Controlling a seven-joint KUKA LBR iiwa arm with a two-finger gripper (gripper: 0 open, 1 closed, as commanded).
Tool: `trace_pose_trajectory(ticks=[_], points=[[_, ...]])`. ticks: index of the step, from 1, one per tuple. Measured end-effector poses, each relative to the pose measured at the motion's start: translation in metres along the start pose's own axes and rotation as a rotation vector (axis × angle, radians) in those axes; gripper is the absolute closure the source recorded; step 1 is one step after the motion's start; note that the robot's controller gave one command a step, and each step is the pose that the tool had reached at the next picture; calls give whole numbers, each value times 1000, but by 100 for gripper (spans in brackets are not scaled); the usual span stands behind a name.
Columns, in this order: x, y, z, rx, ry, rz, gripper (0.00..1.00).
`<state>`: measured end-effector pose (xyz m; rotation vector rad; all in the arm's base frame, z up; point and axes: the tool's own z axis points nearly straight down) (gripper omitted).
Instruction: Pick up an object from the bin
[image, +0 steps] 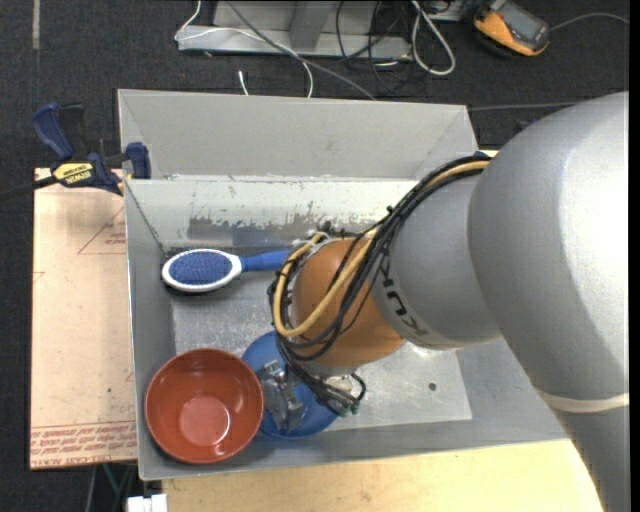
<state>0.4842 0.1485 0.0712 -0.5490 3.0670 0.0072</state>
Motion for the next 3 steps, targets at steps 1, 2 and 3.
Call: trace_pose_trajectory(ticks=[1,2,3], points=[[-1,-2,-2,4,-3,2,0],[0,0,0,0,0,0,100],[-1,-2,-2,4,-4,2,0]])
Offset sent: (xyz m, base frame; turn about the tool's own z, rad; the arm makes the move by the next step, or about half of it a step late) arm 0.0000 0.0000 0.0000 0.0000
